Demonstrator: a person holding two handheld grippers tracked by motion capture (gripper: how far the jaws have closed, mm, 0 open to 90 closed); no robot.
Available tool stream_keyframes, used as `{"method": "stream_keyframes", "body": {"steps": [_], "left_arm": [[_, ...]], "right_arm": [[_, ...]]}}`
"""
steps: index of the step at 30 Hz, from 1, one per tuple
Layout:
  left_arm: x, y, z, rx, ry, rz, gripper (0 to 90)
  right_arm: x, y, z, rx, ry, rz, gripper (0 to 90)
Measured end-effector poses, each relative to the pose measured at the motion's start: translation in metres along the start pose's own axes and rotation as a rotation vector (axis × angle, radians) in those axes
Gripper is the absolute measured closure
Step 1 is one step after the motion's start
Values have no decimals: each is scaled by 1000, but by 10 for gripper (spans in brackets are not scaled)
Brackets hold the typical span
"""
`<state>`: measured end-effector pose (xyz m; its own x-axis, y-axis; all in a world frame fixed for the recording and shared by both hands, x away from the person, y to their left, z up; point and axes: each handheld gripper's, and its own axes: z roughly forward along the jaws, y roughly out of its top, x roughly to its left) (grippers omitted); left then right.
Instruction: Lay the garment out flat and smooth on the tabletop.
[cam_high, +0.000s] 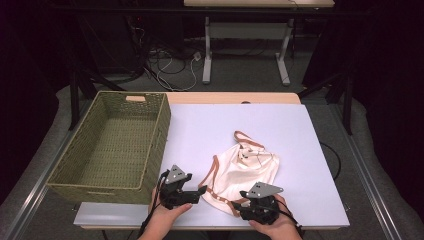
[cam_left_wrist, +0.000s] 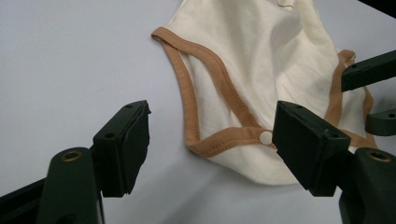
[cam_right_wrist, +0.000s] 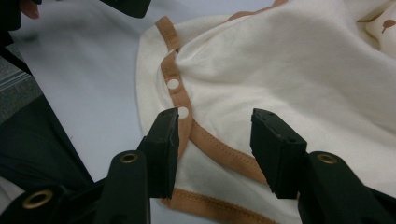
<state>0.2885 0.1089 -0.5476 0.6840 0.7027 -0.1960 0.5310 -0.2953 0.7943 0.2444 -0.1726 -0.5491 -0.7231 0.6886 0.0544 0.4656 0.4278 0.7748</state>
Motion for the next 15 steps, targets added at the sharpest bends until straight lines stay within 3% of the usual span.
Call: {"method": "stream_keyframes", "body": {"steps": [4,7,13,15], "left_arm": [[-1,1,-1,-9,-32,-9,322],[-2,0,-2,-12,-6,-15,323],[0,0,-2,-15,-10,-39,335],[-1,1,-2,-11,-4,-25,335]], "right_arm": [[2,0,-1,-6,18,31,551],[5,-1,1,24,34,28,563],[6,-3,8,68,51,19,615],[7,-3,10,77,62,27,642]]}}
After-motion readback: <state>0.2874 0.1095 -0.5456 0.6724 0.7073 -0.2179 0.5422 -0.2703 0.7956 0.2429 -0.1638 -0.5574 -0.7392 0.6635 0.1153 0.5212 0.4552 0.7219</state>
